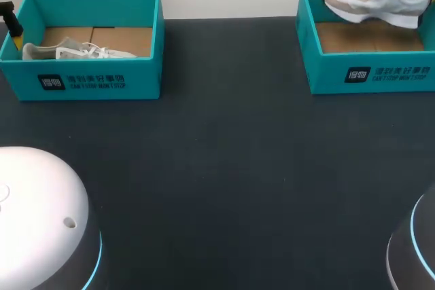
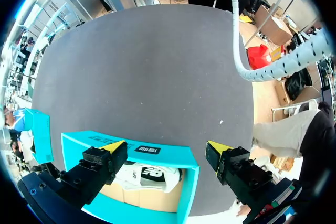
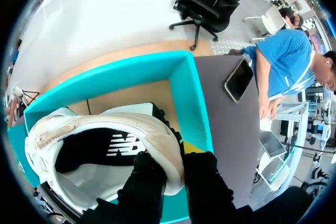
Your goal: Take the shoe out of the shoebox, open the shoe tongue, remove and reinsert the insole, then place the shoe into the shoebox
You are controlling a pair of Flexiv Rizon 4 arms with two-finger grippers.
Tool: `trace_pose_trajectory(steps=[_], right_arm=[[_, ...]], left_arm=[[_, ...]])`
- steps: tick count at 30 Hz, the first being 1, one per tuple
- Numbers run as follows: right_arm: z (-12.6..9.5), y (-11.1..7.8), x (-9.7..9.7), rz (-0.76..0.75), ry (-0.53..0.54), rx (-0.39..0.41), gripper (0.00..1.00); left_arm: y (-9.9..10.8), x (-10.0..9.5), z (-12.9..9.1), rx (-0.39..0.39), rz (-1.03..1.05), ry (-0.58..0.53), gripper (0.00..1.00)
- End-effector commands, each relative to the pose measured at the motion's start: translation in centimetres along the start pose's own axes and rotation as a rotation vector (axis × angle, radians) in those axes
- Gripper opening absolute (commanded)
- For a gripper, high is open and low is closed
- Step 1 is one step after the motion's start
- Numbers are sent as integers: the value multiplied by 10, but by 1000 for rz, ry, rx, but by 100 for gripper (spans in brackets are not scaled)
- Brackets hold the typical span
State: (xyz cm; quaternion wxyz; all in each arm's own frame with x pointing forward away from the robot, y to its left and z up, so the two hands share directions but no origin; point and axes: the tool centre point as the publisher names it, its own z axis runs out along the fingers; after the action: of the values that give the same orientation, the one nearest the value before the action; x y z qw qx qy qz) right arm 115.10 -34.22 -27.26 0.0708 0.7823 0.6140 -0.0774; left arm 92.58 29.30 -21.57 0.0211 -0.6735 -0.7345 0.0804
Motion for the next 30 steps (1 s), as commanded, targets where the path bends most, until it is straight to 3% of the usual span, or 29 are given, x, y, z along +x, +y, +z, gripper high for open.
trace_pose_trajectory(steps=[1,10,16,30], right_arm=[[-76,-90,5,3,-21,-189,0],[-149,-132,15,30,-79,-255,0],[-180,-158,24,45,-101,-305,0],[-180,-158,24,45,-101,-305,0]], left_arm=[[-1,0,0,-3,0,1,100],[-1,0,0,-3,0,1,100],[-1,0,0,-3,0,1,100],[-1,0,0,-3,0,1,100]])
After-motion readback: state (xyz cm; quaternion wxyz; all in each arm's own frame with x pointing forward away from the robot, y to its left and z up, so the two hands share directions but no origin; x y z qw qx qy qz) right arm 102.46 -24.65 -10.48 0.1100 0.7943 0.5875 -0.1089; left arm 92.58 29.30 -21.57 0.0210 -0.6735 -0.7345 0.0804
